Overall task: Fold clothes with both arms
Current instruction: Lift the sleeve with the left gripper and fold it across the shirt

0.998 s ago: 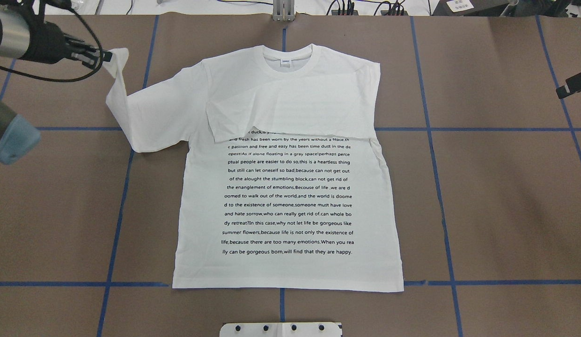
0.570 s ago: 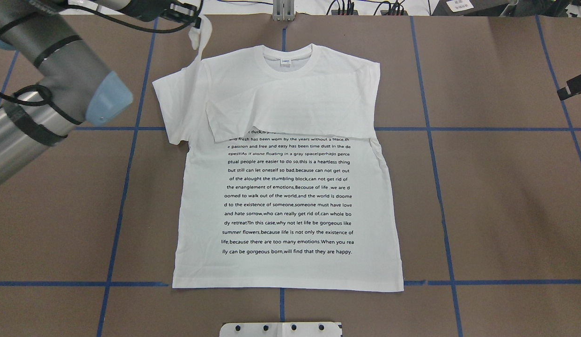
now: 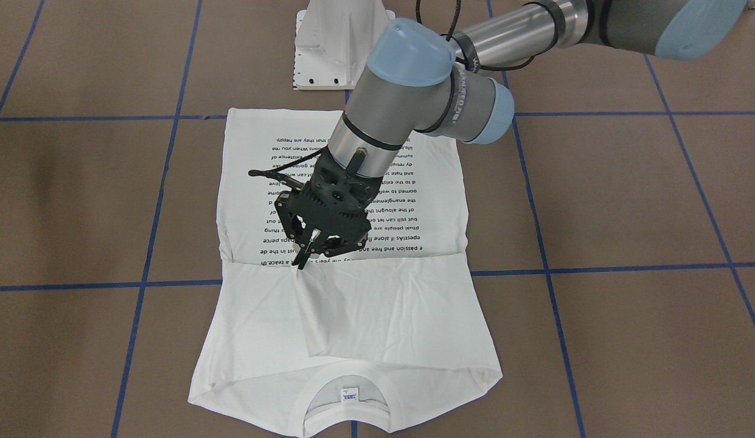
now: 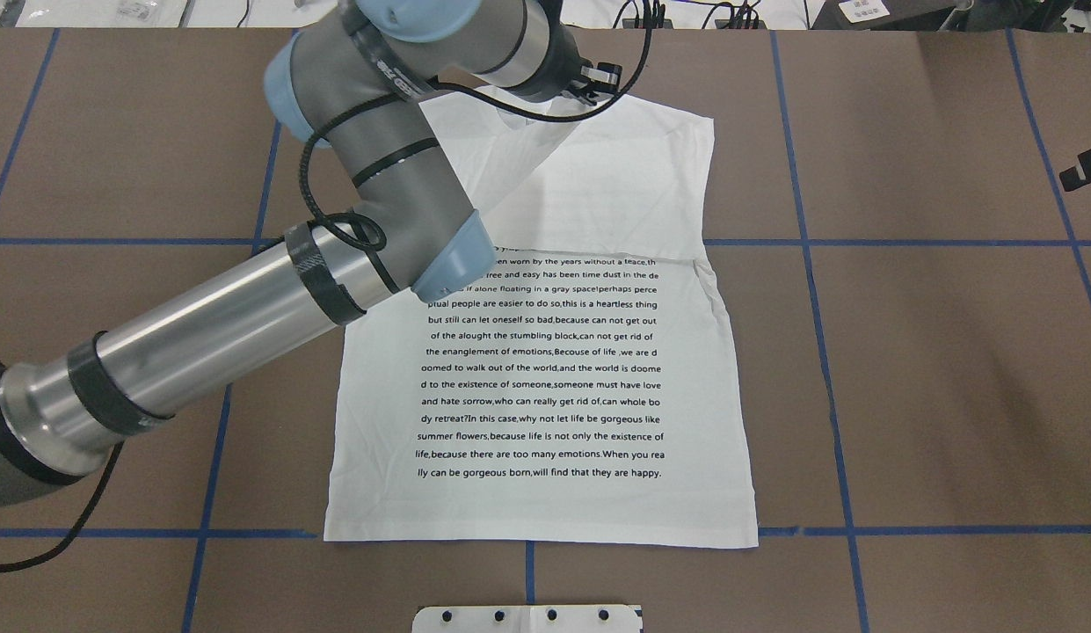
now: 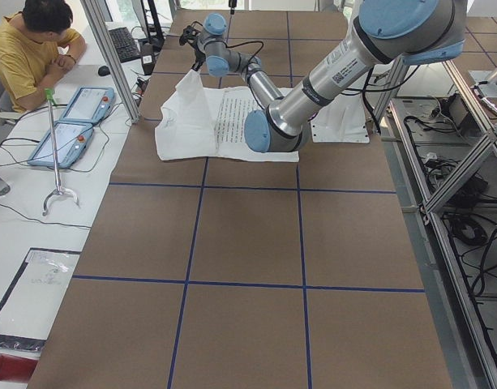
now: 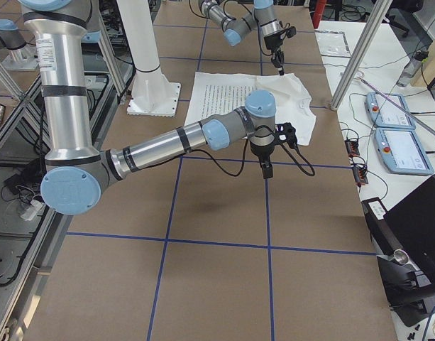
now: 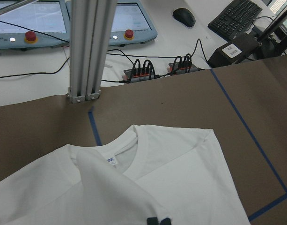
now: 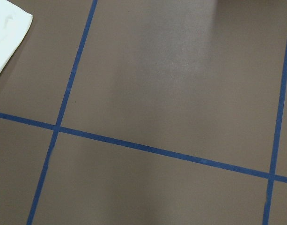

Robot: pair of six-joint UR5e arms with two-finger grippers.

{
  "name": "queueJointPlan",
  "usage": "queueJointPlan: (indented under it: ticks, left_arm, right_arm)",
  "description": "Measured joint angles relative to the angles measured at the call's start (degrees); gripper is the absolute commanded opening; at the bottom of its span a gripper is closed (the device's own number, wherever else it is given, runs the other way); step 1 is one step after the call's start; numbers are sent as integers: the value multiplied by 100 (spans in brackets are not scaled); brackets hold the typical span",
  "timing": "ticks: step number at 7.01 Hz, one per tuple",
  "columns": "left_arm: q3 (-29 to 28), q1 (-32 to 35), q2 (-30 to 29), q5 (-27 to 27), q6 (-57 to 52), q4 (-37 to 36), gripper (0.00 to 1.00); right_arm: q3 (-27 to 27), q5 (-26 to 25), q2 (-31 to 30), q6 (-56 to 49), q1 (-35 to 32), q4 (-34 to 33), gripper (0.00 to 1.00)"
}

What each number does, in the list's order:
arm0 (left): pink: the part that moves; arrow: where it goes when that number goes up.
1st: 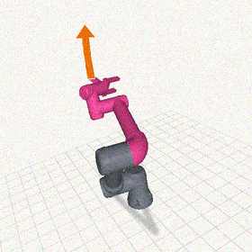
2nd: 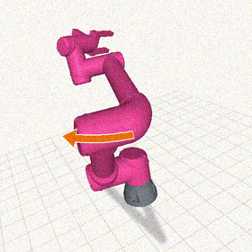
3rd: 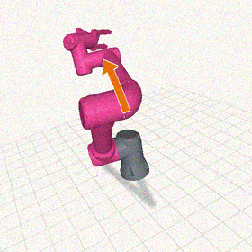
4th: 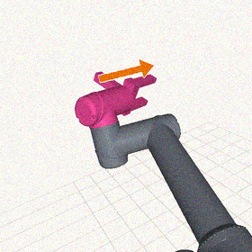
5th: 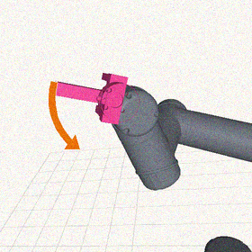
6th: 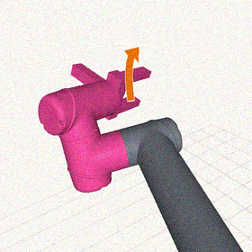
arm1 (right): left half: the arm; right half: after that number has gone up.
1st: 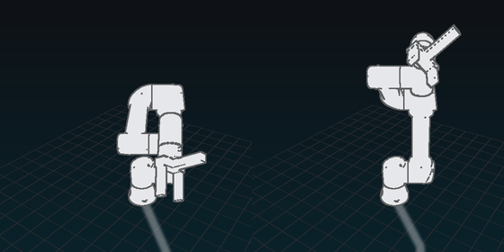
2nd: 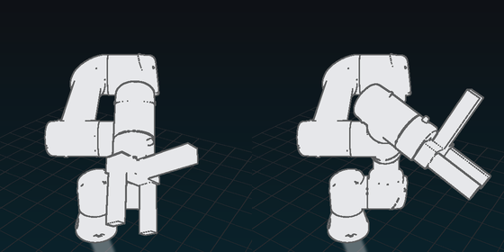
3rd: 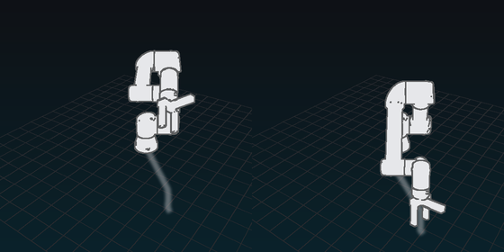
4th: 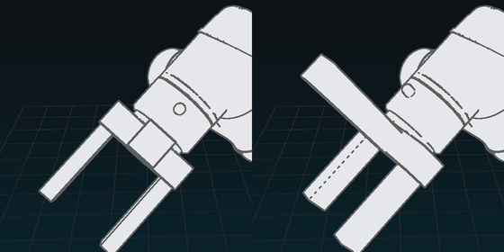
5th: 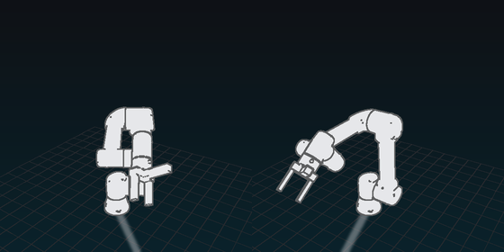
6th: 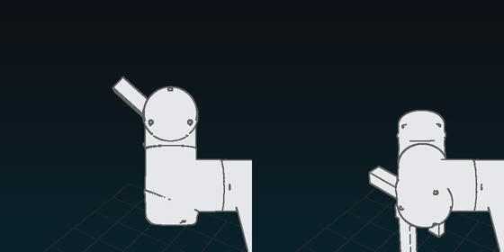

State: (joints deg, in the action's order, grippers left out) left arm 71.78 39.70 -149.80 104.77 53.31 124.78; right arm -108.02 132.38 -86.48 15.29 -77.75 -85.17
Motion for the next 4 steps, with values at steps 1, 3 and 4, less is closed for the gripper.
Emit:
queueJointPlan:
  ticks: [1,3,4]
  left_arm:
    - [-259,-416,-29,-346,-5,378,99]
    - [-473,-900,138,-703,71,1064,100]
    - [-468,-995,247,-801,80,1239,100]
  right_arm:
    - [3,-6,-9,6,-7,0,100]
    - [7,-16,-6,11,-11,0,100]
    - [-1,-9,-6,18,-11,0,100]
